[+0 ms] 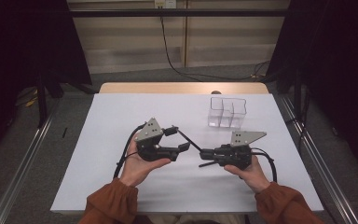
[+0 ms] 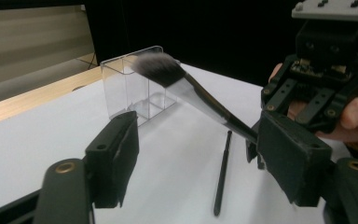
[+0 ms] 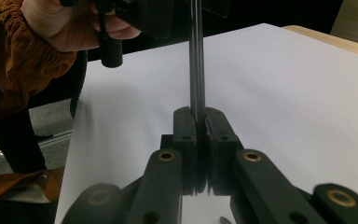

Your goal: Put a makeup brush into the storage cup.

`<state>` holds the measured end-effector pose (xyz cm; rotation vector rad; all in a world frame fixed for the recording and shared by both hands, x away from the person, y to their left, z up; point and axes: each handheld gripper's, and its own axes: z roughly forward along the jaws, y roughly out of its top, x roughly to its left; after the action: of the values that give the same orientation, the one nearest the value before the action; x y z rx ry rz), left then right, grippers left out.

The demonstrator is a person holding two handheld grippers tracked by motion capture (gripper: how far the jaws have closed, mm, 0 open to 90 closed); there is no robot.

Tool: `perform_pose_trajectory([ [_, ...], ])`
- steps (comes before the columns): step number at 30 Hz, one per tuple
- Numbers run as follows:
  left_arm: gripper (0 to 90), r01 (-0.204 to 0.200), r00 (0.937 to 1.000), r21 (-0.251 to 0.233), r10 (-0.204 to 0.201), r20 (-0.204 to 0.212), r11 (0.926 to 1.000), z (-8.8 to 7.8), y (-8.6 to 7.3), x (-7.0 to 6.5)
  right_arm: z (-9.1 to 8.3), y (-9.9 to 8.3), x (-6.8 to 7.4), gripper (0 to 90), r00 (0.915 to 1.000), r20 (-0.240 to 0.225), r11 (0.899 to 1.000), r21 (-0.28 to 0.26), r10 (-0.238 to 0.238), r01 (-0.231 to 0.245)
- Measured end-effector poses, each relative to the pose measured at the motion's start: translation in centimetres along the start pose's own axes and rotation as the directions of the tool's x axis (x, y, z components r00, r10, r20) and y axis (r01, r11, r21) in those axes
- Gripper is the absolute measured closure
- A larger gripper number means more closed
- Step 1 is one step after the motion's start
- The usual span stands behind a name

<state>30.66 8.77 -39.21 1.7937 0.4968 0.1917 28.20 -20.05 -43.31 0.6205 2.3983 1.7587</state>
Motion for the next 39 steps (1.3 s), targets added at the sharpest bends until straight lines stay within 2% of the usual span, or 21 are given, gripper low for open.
perform_pose_trajectory([
  [4,41.5,0.038,0.9992,-0.008,-0.038,0.012,0.9992,0.15,0.19,0.17,-0.03,0.02,-0.07,84.0,1.0,0.001,1.0,-0.005,0.0,0.0],
  [7,47.1,0.042,0.9989,0.005,-0.042,0.023,0.9991,0.12,0.24,0.25,-0.06,0.0,-0.11,84.0,1.0,0.004,1.0,-0.005,0.002,-0.002],
  [9,47.8,0.073,0.9973,0.003,-0.073,0.015,0.9974,0.09,0.24,0.26,-0.02,-0.02,-0.08,84.0,1.0,0.003,1.0,-0.002,0.0,0.0],
  [10,49.0,0.086,0.9959,0.003,-0.086,0.029,0.9963,0.12,0.25,0.33,0.01,-0.05,-0.06,84.0,1.0,0.004,1.0,-0.002,0.003,-0.003],
  [15,56.1,0.098,0.995,-0.017,-0.098,0.019,0.995,-0.11,0.3,0.26,0.15,-0.13,-0.01,84.0,1.0,0.004,1.0,0.003,0.002,-0.002],
  [20,64.5,0.112,0.993,-0.015,-0.111,0.041,0.9936,-0.19,0.29,0.26,0.27,-0.24,0.05,84.0,1.0,0.003,1.0,0.004,0.004,-0.004],
  [25,66.9,0.12,0.9914,-0.016,-0.119,0.054,0.9926,-0.07,0.29,0.18,0.39,-0.3,0.07,84.0,1.0,0.003,1.0,0.004,0.003,-0.003],
  [31,70.9,0.141,0.9868,-0.015,-0.14,0.082,0.9898,-0.14,0.33,0.3,0.51,-0.35,0.11,84.0,1.0,-0.001,1.0,0.009,-0.002,0.002],
  [33,73.1,0.178,0.9794,-0.022,-0.175,0.101,0.9838,-0.13,0.35,0.36,0.55,-0.38,0.17,83.9,1.0,-0.001,1.0,0.013,-0.002,0.002],
  [37,76.8,0.184,0.9766,-0.021,-0.181,0.117,0.9826,-0.14,0.45,0.25,0.78,-0.44,0.3,83.9,0.9999,-0.012,1.0,0.023,-0.008,0.008],
  [39,77.8,0.174,0.9776,-0.017,-0.17,0.124,0.9846,-0.17,0.51,0.17,0.93,-0.49,0.36,83.8,0.9999,-0.014,1.0,0.028,-0.01,0.01],
])
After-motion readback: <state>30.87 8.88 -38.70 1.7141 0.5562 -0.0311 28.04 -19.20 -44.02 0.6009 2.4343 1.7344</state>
